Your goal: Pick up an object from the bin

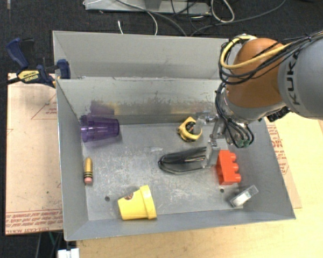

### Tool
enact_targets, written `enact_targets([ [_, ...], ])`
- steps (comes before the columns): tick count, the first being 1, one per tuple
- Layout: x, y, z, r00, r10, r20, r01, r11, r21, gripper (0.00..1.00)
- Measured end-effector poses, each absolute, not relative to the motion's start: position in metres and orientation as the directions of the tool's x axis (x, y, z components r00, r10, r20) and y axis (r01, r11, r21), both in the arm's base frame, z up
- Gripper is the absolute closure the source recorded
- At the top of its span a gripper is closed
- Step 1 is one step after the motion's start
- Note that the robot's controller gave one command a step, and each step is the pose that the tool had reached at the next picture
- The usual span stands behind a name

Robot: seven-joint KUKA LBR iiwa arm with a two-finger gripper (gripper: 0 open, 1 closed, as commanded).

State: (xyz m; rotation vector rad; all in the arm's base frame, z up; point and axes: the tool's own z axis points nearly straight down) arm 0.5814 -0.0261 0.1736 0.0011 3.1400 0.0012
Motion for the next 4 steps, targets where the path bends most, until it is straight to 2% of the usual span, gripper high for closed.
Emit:
enact_targets([
  [1, 0.570, -0.033, 0.095, -1.000, -0.005, -0.005, -0.005, 1.000, 0.001, 0.00],
  [2, 0.566, -0.034, 0.094, -0.999, -0.046, -0.005, -0.046, 0.999, 0.001, 0.00],
  [3, 0.568, -0.033, 0.081, -1.000, -0.028, -0.005, -0.028, 1.000, 0.002, 0.00],
  [4, 0.572, -0.056, 0.070, -0.998, -0.055, -0.011, -0.055, 0.998, 0.000, 0.00],
])
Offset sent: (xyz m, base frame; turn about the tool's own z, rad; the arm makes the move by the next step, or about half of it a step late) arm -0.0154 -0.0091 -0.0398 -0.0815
